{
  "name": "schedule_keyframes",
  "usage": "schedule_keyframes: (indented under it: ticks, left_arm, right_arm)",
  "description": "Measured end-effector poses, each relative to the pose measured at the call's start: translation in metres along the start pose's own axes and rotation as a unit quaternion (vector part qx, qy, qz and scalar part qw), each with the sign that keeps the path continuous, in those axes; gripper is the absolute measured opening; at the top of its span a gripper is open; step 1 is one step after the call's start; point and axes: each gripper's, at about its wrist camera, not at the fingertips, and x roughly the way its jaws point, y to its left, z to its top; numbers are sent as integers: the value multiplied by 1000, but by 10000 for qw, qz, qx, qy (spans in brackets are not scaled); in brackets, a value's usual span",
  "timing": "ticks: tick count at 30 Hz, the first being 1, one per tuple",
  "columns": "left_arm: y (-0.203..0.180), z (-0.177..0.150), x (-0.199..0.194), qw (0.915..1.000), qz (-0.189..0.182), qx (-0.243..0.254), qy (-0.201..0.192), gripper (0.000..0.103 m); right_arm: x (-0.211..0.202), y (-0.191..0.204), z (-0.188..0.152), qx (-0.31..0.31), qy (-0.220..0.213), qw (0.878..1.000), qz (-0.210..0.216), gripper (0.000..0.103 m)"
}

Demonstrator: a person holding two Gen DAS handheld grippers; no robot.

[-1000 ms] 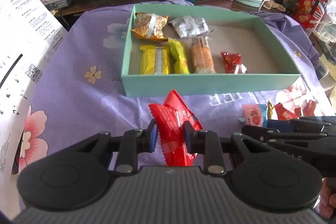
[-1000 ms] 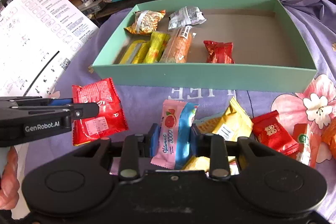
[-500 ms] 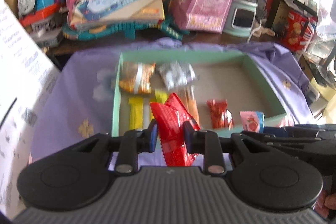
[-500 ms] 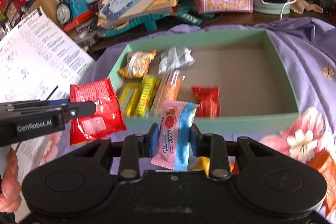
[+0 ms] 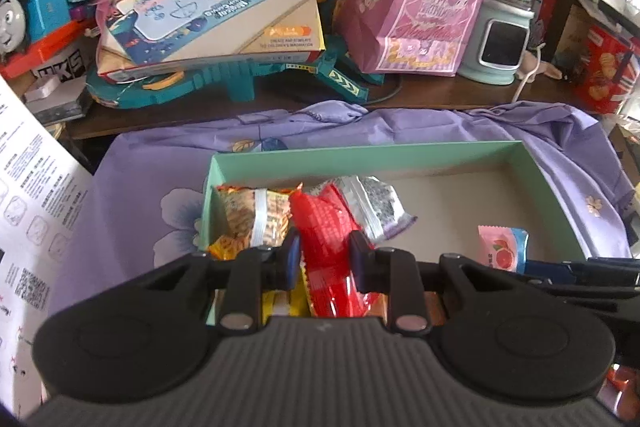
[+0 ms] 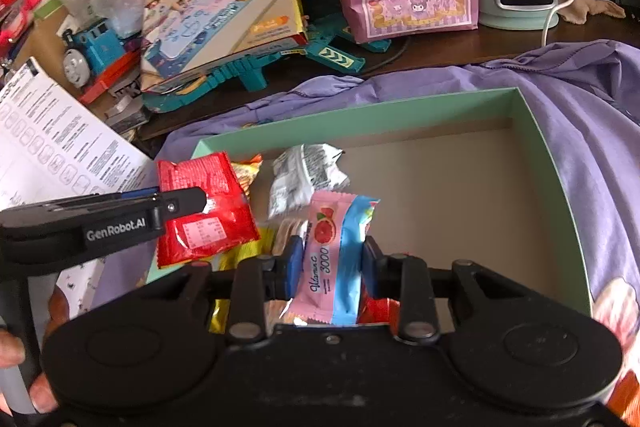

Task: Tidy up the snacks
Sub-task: 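Lower the red packet and pink candy into the green box and open both tools, then move both tools back out of the box toward the snack pile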

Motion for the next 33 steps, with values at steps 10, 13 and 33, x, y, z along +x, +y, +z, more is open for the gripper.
schedule_keyframes:
  ticks: [10, 13, 33]
  left_arm:
    - [-1, 19, 28, 9996, 278, 9, 5, 68]
    - [-4, 15, 26, 9984, 546, 116, -124, 94]
    - [-38, -23, -36, 9989, 375, 270, -49, 103]
  right_arm:
    - [15, 1, 22, 160, -200, 9997, -35, 84]
    - [10, -2, 21, 196, -320, 9993, -71, 97]
    - [-62, -21, -16, 242, -367, 9984, -348, 103]
